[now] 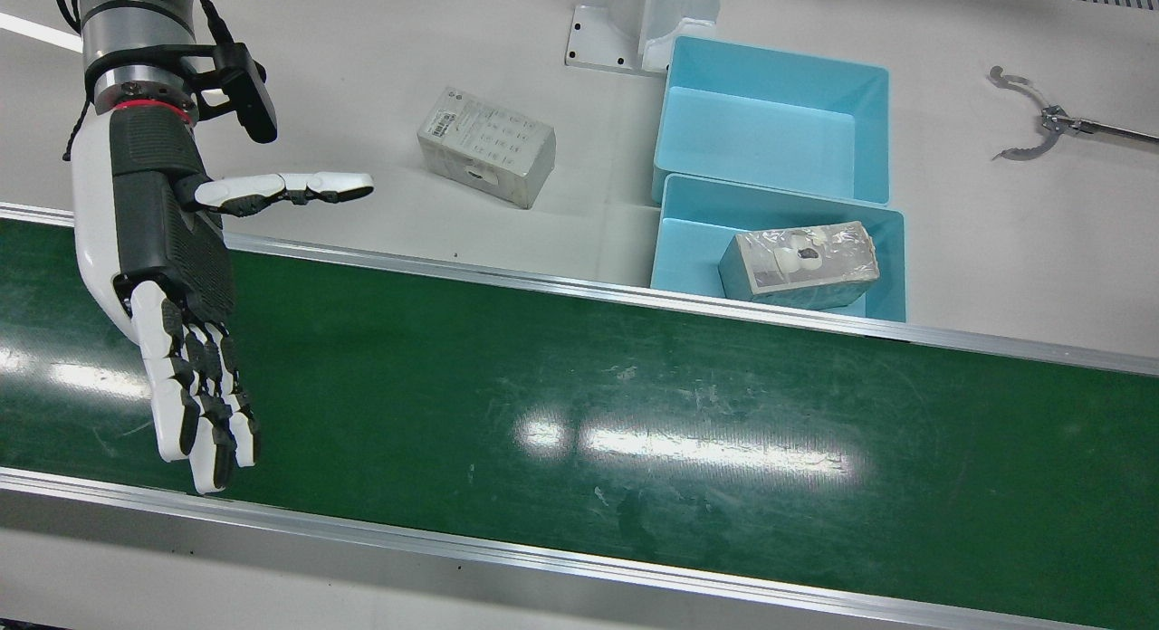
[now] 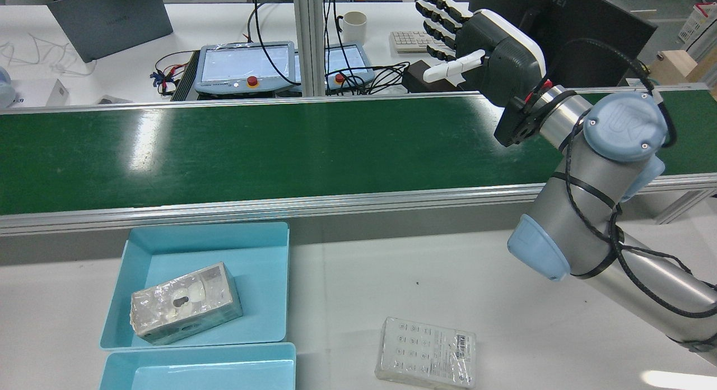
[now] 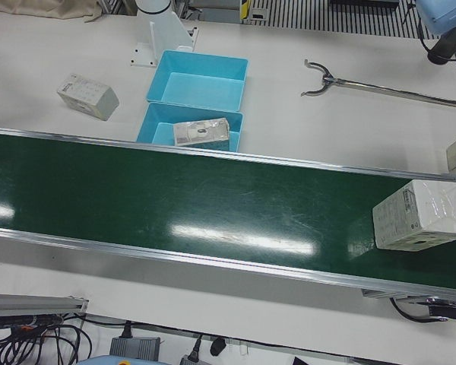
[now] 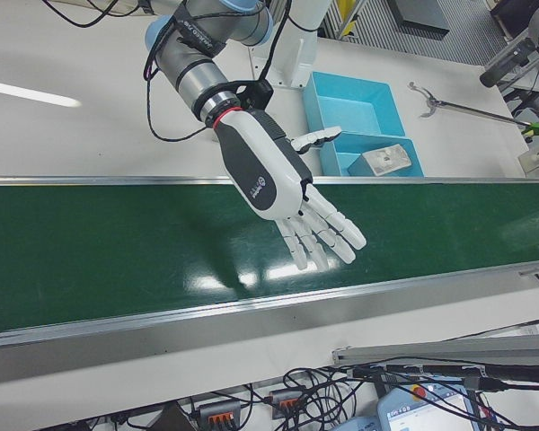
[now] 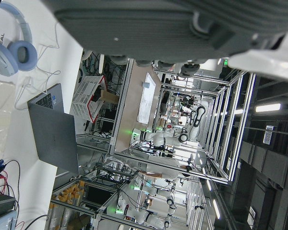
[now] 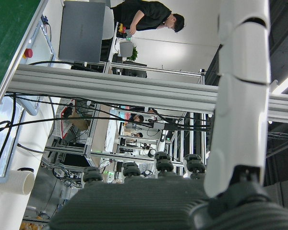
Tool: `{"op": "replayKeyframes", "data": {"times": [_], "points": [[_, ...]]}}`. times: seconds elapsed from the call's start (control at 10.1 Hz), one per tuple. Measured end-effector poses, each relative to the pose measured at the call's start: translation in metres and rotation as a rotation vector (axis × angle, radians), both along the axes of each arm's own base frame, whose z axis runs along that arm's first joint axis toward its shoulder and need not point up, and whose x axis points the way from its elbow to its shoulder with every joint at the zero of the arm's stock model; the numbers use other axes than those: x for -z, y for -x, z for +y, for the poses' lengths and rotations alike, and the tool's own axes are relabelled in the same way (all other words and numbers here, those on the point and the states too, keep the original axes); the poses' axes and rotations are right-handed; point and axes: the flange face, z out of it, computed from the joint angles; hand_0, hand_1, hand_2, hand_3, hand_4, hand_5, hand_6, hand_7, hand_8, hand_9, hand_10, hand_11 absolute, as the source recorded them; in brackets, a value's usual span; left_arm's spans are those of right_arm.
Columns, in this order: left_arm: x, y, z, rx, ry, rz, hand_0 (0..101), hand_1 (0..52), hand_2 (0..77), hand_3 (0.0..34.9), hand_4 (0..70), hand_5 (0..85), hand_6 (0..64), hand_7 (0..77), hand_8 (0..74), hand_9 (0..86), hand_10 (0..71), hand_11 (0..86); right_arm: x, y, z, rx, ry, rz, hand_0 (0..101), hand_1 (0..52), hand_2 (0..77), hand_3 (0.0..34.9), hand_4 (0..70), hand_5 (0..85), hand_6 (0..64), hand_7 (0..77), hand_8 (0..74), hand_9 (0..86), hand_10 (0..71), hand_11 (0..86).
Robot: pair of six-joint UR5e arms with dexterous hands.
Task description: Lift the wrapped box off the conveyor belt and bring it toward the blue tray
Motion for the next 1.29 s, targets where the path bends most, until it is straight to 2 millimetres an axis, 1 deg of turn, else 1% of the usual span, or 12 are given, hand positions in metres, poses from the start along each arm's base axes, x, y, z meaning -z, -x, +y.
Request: {"op": "replayKeyframes", "data": {"times": [0.1,0.2,0.3,0.4,0.5,0.7,1.19,1.29], "points": [[0.0,0.0,0.0,0.0,0.0,0.0,0,0.0,0.5,0.0,0.0,1.1,0.0,0.0,0.0,0.0,0.5,0.0,0.0,0.0,0.0,0.001,0.0,-0.001,48,13.6,5.5,22.1,2.2,1.1,0.0,4.4,2.2,1.1,1.6,3.3],[0.0,0.0,0.0,0.0,0.0,0.0,0,0.0,0.5,0.0,0.0,1.1,0.0,0.0,0.0,0.0,0.5,0.0,0.0,0.0,0.0,0.002,0.0,-0.001,48,13.6,7.6,19.0,3.3,1.1,0.0,4.4,2.2,2.7,1.6,3.3],[0.0,0.0,0.0,0.0,0.0,0.0,0,0.0,0.5,0.0,0.0,1.1,0.0,0.0,0.0,0.0,0.5,0.0,0.0,0.001,0.0,0.003,0.001,-0.001,48,13.6,7.6,17.8,3.3,1.1,0.0,4.4,2.2,2.7,1.6,3.3],[0.0,0.0,0.0,0.0,0.0,0.0,0,0.0,0.5,0.0,0.0,1.1,0.0,0.0,0.0,0.0,0.0,0.0,0.0,0.002,0.0,0.005,0.0,-0.001,48,13.6,8.7,17.4,3.3,1.1,0.0,4.4,2.2,2.7,0.5,3.3],[0.0,0.0,0.0,0.0,0.0,0.0,0,0.0,1.1,0.0,0.0,1.1,0.0,0.0,0.0,0.0,0.0,0.0,0.0,0.004,0.0,0.006,0.002,0.0,47,13.6,8.7,15.3,3.3,2.7,0.0,3.3,2.2,1.6,0.5,3.3],[0.0,0.0,0.0,0.0,0.0,0.0,0,0.0,1.1,0.0,0.0,1.1,0.0,0.0,0.0,0.0,0.5,0.0,-0.001,0.007,-0.002,0.01,0.005,0.002,47,13.6,9.8,15.3,3.3,3.8,0.0,3.3,1.1,1.6,0.5,3.3],[0.0,0.0,0.0,0.0,0.0,0.0,0,0.0,1.1,0.0,0.0,1.1,0.0,0.0,0.0,0.0,0.0,0.0,-0.001,0.014,-0.002,0.018,0.006,0.0,47,13.6,9.8,15.6,3.3,3.8,0.0,4.4,1.1,1.6,0.5,2.2],[0.0,0.0,0.0,0.0,0.0,0.0,0,0.0,1.1,0.0,0.0,1.1,0.0,0.0,0.0,0.0,0.0,0.0,0.0,0.015,-0.002,0.019,0.002,-0.002,47,13.6,10.9,14.9,3.3,3.8,0.0,4.4,1.6,1.6,0.5,2.2]]}}
